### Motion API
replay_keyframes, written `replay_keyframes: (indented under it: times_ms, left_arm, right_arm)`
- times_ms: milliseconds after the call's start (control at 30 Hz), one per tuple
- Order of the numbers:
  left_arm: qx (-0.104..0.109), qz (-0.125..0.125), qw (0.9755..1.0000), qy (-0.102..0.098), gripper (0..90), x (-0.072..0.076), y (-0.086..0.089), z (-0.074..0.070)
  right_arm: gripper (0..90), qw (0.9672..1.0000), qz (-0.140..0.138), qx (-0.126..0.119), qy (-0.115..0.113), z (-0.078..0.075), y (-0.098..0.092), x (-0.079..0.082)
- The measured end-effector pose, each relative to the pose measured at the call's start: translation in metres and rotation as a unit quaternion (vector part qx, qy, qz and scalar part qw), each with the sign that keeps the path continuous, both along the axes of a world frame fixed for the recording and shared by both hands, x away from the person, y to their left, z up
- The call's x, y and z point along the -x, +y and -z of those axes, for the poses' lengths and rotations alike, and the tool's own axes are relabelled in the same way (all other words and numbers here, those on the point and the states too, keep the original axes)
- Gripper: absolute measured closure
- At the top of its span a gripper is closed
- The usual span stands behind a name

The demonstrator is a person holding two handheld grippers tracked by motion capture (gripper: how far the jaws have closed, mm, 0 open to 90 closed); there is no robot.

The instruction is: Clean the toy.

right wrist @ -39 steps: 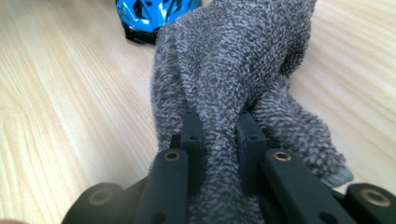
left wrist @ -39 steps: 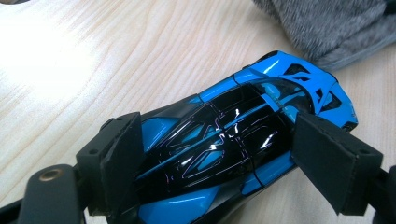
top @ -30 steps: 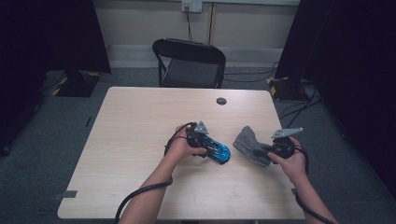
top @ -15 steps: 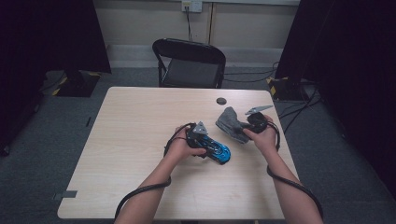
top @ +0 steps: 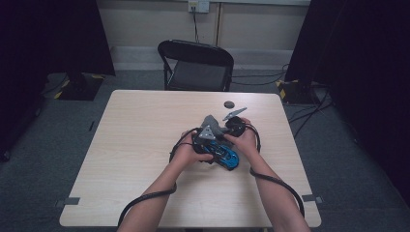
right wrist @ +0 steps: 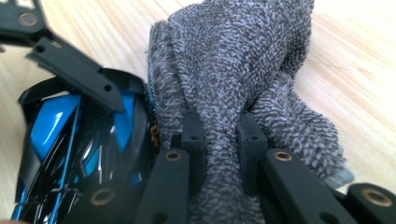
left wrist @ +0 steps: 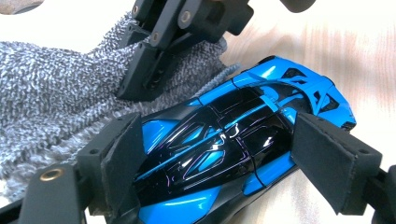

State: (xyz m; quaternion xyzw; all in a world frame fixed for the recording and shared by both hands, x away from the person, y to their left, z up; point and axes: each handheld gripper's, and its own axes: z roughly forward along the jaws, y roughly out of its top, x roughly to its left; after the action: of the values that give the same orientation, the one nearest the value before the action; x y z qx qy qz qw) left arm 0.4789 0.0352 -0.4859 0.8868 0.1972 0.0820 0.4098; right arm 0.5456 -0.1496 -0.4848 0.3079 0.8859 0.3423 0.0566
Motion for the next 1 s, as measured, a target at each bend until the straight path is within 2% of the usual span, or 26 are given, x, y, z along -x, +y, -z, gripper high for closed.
replay_keyframes:
  times_ms: [200, 467, 733, 1000]
  left_arm:
    - [-0.004, 0.0, 1.0, 0.002, 17.2, 0.0, -0.001, -0.001]
    - [-0.005, -0.002, 1.0, 0.002, 17.3, 0.0, -0.001, -0.001]
    - [-0.005, -0.002, 1.0, 0.002, 17.3, 0.0, -0.001, -0.001]
    - [-0.006, -0.002, 1.0, 0.001, 17.3, 0.0, -0.002, -0.001]
  right_arm:
    - [77.1, 0.9997, -0.024, -0.002, 0.005, -0.001, -0.008, 0.001]
    - [77.1, 0.9995, -0.03, -0.004, 0.005, -0.001, -0.016, 0.009]
    - [77.0, 0.9997, -0.018, -0.016, 0.007, 0.001, -0.031, 0.017]
    - [76.9, 0.9998, -0.017, -0.012, 0.006, 0.0, -0.042, 0.024]
